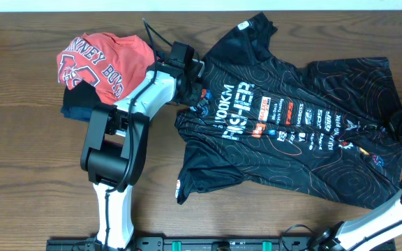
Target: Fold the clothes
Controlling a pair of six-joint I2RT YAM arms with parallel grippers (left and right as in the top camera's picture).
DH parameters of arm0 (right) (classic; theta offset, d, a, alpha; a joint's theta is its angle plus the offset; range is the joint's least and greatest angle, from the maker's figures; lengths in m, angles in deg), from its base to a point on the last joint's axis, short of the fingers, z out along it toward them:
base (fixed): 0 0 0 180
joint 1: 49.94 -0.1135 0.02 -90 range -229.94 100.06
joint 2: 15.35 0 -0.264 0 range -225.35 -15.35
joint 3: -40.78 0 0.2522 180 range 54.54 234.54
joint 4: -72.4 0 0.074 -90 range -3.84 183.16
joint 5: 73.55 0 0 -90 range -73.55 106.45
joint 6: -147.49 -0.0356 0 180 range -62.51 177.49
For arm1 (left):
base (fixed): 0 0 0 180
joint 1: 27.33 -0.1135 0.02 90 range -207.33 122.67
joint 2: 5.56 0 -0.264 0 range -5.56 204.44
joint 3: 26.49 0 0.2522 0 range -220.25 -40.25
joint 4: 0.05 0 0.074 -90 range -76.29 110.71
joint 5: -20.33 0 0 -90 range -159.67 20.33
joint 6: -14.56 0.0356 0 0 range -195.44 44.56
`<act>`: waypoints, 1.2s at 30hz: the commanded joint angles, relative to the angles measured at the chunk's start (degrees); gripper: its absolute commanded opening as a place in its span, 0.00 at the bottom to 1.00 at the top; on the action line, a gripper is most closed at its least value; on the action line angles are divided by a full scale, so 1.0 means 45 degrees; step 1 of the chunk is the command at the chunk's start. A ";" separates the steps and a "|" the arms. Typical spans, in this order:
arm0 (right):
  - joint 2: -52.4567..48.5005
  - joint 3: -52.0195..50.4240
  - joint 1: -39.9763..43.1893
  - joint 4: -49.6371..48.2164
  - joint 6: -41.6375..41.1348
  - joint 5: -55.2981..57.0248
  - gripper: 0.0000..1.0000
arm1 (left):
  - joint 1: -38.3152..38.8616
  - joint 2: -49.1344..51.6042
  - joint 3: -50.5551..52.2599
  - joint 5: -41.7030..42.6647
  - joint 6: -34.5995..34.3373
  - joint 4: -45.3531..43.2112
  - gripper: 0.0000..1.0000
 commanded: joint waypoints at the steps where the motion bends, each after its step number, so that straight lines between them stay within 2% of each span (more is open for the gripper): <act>1: -0.0636 -0.0282 -0.0073 0.0194 -0.0102 0.0248 0.01 | 0.0019 0.0024 -0.0063 -0.0311 0.0024 0.0185 0.06; 8: -0.0636 -0.0282 -0.0073 0.0194 -0.0102 0.0248 0.01 | -0.0457 -0.0709 -0.0583 -0.2268 0.0024 0.0831 0.06; 15: -0.0636 -0.0282 -0.0073 0.0189 -0.0102 0.0248 0.01 | -0.1059 -0.1122 -0.0583 -0.2404 0.0214 0.0801 0.08; 17: -0.0636 -0.0282 -0.0073 0.0189 -0.0102 0.0248 0.01 | -0.1141 -0.1127 -0.0583 -0.2404 0.0209 0.0826 0.17; 18: -0.0636 -0.0282 -0.0073 0.0189 -0.0102 0.0248 0.01 | -0.1171 -0.1132 -0.0583 -0.2404 0.0209 0.0831 0.29; 21: -0.0636 -0.0282 -0.0073 0.0180 -0.0102 0.0248 0.01 | -0.1171 -0.1229 -0.0588 -0.2346 -0.0049 0.0840 0.35; 26: -0.0636 -0.0282 -0.0073 0.0151 -0.0102 0.0248 0.01 | -0.0777 -0.1559 -0.0588 0.1030 -0.0151 0.1103 0.38; 28: -0.0636 -0.0282 -0.0073 0.0155 -0.0102 0.0248 0.01 | -0.0418 -0.1549 -0.0573 0.1729 -0.0019 0.1307 0.39; 31: -0.0636 -0.0282 -0.0073 0.0209 -0.0097 0.0243 0.01 | 0.0233 -0.1506 -0.0340 0.1282 0.0699 0.1617 0.34; 35: -0.0636 -0.0282 -0.0073 0.0296 -0.0102 0.0243 0.02 | 0.0743 -0.1365 0.0253 -0.0185 0.0806 0.1817 0.13; 36: -0.0636 -0.0282 -0.0073 0.0311 -0.0097 0.0243 0.02 | 0.0753 -0.1287 0.0408 -0.0359 0.0806 0.1855 0.11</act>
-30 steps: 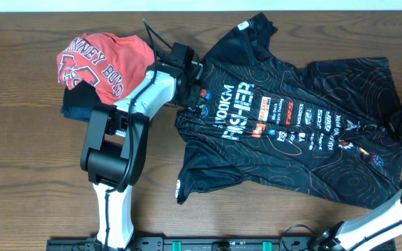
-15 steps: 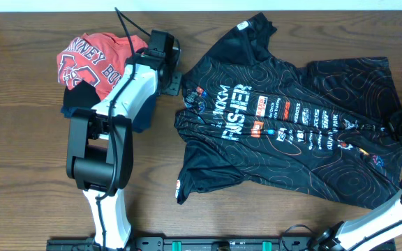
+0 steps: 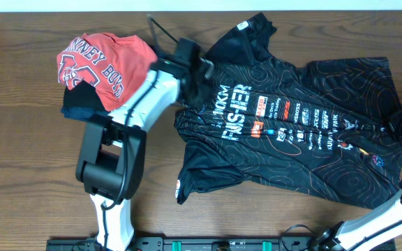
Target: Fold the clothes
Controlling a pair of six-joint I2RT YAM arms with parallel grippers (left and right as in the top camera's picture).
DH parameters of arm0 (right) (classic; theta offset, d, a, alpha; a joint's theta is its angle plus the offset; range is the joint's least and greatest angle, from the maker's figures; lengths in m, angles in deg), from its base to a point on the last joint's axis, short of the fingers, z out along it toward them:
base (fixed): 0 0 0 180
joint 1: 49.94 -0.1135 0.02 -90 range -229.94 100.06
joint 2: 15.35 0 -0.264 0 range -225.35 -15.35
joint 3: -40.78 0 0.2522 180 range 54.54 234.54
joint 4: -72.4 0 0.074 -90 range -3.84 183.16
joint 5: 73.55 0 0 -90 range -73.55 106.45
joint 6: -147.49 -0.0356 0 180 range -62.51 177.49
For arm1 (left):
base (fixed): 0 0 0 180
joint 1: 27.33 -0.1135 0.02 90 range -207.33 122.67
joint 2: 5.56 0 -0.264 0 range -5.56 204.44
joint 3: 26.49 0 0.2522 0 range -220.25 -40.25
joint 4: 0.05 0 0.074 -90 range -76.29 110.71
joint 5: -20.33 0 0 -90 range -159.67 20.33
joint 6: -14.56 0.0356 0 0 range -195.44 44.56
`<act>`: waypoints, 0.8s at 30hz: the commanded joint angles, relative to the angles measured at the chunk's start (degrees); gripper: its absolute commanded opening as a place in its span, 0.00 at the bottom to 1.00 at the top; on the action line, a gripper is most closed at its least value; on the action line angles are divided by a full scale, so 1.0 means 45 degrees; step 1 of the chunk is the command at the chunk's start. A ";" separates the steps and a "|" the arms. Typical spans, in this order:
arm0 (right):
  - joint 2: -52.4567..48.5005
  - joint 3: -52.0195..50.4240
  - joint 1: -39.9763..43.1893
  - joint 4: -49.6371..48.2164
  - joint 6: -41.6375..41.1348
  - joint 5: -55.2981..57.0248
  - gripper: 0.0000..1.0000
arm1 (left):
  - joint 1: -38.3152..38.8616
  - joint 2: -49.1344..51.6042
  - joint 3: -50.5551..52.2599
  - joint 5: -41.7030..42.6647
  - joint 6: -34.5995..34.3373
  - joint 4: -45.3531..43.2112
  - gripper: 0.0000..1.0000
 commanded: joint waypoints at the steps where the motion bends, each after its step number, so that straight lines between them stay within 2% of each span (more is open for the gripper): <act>1: -0.0636 -0.0282 -0.0068 0.0272 -0.0097 0.0321 0.01 | -0.0024 0.0005 0.0636 -0.0811 0.0321 0.0151 0.11; 8: -0.0636 -0.0282 -0.0068 0.0282 -0.0097 0.0316 0.02 | -0.1049 0.0146 0.1166 -0.1909 0.0476 0.0180 0.11; 12: -0.0636 -0.0282 -0.0068 0.0170 -0.0097 0.0238 0.02 | -0.1943 0.0146 0.0903 -0.1938 0.0476 -0.0063 0.11; 15: -0.0636 -0.0282 -0.0068 0.0000 0.0107 -0.0219 0.06 | -0.2390 0.0087 0.0481 -0.1690 0.0457 0.0000 0.11; 17: -0.0631 -0.0277 -0.0053 -0.0238 0.0617 -0.0772 0.15 | -0.2516 -0.0112 0.0272 -0.1341 0.0427 0.0053 0.17; 18: -0.0593 -0.0214 -0.0019 -0.0287 0.0971 -0.1127 0.19 | -0.2516 -0.0272 0.0170 -0.1098 0.0427 0.0146 0.24; 20: -0.0486 -0.0029 0.0049 -0.0282 0.1423 -0.1627 0.25 | -0.2477 -0.0597 -0.0034 -0.0699 0.0427 0.0379 0.31; 23: -0.0005 0.0408 0.0078 -0.0151 0.2137 -0.2161 0.27 | -0.2239 -0.1175 -0.0160 -0.0452 0.0432 0.0525 0.36; 24: 0.0262 0.0510 0.0073 -0.0097 0.2229 -0.2161 0.24 | -0.2113 -0.1384 -0.0160 -0.0452 0.0432 0.0525 0.37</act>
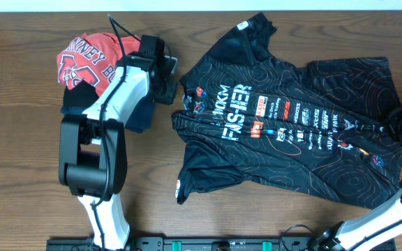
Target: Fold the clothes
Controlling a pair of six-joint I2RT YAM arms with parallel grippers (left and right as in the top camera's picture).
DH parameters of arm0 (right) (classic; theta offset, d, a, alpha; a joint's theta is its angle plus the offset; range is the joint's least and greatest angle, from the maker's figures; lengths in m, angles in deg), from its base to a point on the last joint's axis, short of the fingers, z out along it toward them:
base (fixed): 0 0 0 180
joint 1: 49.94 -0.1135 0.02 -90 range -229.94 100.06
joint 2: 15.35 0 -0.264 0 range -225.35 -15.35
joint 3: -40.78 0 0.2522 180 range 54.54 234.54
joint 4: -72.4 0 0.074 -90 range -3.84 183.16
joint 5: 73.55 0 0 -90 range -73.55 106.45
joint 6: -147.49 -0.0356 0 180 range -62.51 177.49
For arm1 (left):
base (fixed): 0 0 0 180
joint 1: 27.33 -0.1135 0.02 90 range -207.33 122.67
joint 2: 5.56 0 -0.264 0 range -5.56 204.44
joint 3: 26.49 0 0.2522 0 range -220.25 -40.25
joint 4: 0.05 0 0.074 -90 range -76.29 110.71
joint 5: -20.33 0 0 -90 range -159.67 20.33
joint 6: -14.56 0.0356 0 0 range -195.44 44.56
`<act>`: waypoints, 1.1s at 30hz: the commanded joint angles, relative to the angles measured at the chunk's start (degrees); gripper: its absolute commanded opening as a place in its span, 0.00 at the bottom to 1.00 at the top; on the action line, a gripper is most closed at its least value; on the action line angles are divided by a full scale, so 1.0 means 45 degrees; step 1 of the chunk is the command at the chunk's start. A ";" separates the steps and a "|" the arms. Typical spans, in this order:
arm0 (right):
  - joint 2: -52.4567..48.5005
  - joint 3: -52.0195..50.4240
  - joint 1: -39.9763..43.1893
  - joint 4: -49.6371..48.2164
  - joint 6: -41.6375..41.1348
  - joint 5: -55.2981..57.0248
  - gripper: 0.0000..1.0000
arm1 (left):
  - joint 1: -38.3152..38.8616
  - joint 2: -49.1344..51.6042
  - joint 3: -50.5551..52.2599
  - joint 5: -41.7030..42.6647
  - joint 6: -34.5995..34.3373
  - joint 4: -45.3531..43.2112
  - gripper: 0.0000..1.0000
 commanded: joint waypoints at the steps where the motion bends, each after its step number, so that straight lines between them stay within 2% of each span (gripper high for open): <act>1: 0.0549 0.0491 0.0053 0.0092 0.0957 -0.0651 0.19 | 0.0384 -0.1064 -0.0437 0.0466 0.0097 0.0087 0.38; 5: 0.1836 0.0544 -0.0223 0.0146 0.0923 -0.0578 0.01 | 0.0918 -0.1224 -0.0437 0.0476 0.0092 -0.0039 0.36; 6: 0.2084 0.0544 -0.0350 0.0330 0.0758 -0.0398 0.01 | 0.1039 -0.1175 -0.0437 0.0568 0.0029 -0.0141 0.32; 9: 0.2691 0.0544 -0.0933 0.1409 -0.0107 0.0719 0.01 | 0.1263 -0.1088 -0.0437 0.1545 -0.0403 -0.0690 0.31; 13: 0.2783 0.0544 -0.1768 0.2696 -0.0500 0.1336 0.01 | 0.1234 -0.1098 -0.0631 0.2278 -0.2676 -0.1059 0.33; 18: 0.2749 0.0801 -0.2550 0.2497 -0.0534 0.1899 0.03 | 0.1107 -0.1039 -0.1797 0.2691 -0.2103 -0.1059 0.45; 25: 0.2696 0.0869 -0.3196 0.2016 -0.0345 0.2365 0.03 | 0.1195 0.0296 -0.2021 0.2909 -0.1948 -0.1909 0.45; 27: 0.2691 0.0869 -0.3313 0.2055 -0.0345 0.2657 0.03 | 0.1345 0.0855 -0.2021 0.3201 -0.1783 -0.1962 0.44; 30: 0.2691 0.0865 -0.3410 0.2195 -0.0345 0.2749 0.03 | 0.1603 0.1486 -0.2021 0.3429 -0.1763 -0.2025 0.25; 32: 0.2681 0.0860 -0.3463 0.2472 -0.0350 0.2739 0.03 | 0.1783 0.1763 -0.2021 0.3434 -0.1763 -0.1889 0.19; 33: 0.2671 0.0860 -0.3517 0.2676 -0.0345 0.2744 0.03 | 0.1870 0.1817 -0.2016 0.3468 -0.1763 -0.1787 0.19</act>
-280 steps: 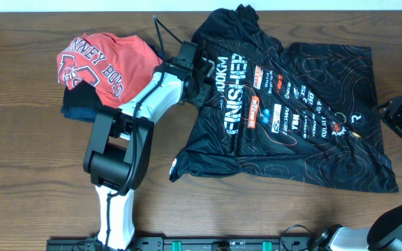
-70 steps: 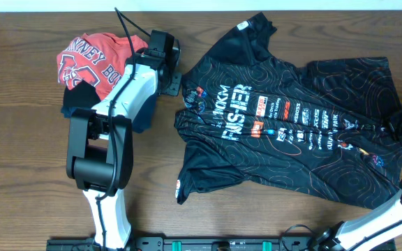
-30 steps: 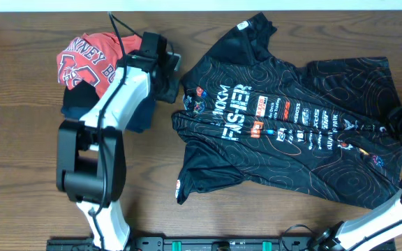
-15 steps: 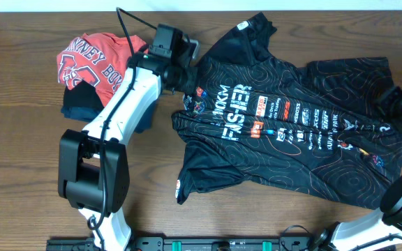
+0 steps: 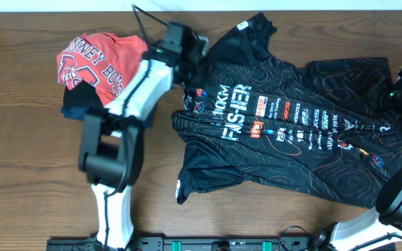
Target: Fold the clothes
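A black T-shirt (image 5: 292,132) with white and orange print lies spread face up across the middle and right of the table, its collar towards the left. My left gripper (image 5: 189,54) hovers at the shirt's upper left edge, by the sleeve (image 5: 246,38); whether its jaws are open cannot be told from above. My right gripper is at the shirt's right edge near the hem, its jaws hidden by its own body.
A pile of clothes sits at the far left: a red printed shirt (image 5: 96,63) on top of a dark garment (image 5: 79,108). The left arm's white links (image 5: 128,104) stretch from the front edge past this pile. The wooden table (image 5: 19,174) shows around everything.
My left gripper has moved right, from beside the red pile to the black shirt's upper left edge. My right gripper has moved towards the back along the shirt's right edge. The shirt lies unchanged.
At first my left gripper was on the black shirt's left edge near the collar, and it was still there a moment later with the cloth shifted slightly. Then it stood off the shirt beside the red pile. Now it is back at the shirt's upper left edge.
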Controlling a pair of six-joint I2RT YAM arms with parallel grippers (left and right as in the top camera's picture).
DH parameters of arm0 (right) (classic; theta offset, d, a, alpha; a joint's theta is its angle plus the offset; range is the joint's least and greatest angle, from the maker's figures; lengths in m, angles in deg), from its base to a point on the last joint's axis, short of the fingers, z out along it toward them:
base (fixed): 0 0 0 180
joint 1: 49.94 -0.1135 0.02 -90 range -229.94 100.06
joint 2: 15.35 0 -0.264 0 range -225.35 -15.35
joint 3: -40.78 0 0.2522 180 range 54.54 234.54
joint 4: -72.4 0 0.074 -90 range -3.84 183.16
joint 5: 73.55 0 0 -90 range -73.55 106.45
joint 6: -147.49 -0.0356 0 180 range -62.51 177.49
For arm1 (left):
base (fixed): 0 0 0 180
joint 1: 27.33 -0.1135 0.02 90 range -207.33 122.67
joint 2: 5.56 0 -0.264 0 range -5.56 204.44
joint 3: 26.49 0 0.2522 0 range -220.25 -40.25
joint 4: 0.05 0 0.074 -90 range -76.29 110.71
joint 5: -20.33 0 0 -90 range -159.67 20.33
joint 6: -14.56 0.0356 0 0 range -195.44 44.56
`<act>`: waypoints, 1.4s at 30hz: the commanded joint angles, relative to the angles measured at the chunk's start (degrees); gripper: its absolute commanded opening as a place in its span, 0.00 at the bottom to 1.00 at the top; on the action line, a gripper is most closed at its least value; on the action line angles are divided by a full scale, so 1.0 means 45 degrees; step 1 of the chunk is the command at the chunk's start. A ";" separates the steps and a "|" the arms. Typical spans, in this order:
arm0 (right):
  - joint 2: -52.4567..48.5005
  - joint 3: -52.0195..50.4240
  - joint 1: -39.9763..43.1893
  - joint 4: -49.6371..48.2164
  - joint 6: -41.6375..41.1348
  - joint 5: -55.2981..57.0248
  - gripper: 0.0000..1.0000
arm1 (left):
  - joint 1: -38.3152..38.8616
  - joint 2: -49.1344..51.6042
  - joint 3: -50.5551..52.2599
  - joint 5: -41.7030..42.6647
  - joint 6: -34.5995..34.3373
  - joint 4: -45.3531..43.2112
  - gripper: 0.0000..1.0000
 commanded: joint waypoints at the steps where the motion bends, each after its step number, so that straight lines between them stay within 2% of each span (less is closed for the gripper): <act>1: -0.0165 0.0223 -0.0228 0.0457 -0.0034 0.0301 0.03 | 0.0355 0.0155 -0.0005 0.0384 0.0092 0.0209 0.19; 3: -0.0282 0.0185 -0.0369 0.0797 -0.0029 0.0311 0.02 | 0.0534 0.0291 -0.0005 0.0379 0.0389 0.0345 0.19; 4: -0.0350 0.0126 -0.0437 0.0835 0.0019 0.0359 0.02 | 0.0607 0.0364 0.0010 0.0340 0.0636 0.0389 0.15; 8: -0.0753 -0.0267 -0.0695 0.0675 0.0005 0.0486 0.02 | 0.0816 0.0913 0.0019 -0.0291 0.0714 0.0340 0.11; 12: -0.1229 -0.0534 -0.0860 0.0325 0.0010 0.0486 0.01 | 0.0787 0.1627 0.0019 -0.0500 0.1171 0.0092 0.10; 19: -0.1525 -0.0534 -0.0947 0.0121 0.0010 0.0355 0.01 | 0.0549 0.2356 0.0015 -0.1695 0.1282 -0.1870 0.06; 20: -0.1525 -0.0534 -0.0962 0.0102 0.0019 0.0223 0.02 | 0.0486 0.2380 0.0015 -0.2045 0.1282 -0.2351 0.07; 24: -0.1525 -0.0534 -0.0962 0.0107 0.0019 -0.0204 0.02 | 0.0243 0.2380 -0.0194 -0.3079 0.1180 -0.4114 0.22; 26: -0.1525 -0.0534 -0.0967 0.0092 0.0015 -0.0277 0.02 | 0.0058 0.2380 -0.0568 -0.3424 0.1059 -0.4313 0.22; 32: -0.1525 -0.0534 -0.0957 -0.1239 0.0393 0.0471 0.01 | -0.0719 0.2370 -0.1987 -0.3638 0.1039 -0.3007 0.22; 38: -0.1656 -0.0534 -0.0962 -0.1996 -0.0126 0.2142 0.01 | -0.1175 0.2098 -0.3337 -0.3628 0.1049 -0.0296 0.23; 42: -0.2307 -0.0534 -0.0957 -0.2293 -0.0534 0.2312 0.01 | -0.1171 0.1122 -0.3740 -0.3628 0.1049 0.1229 0.40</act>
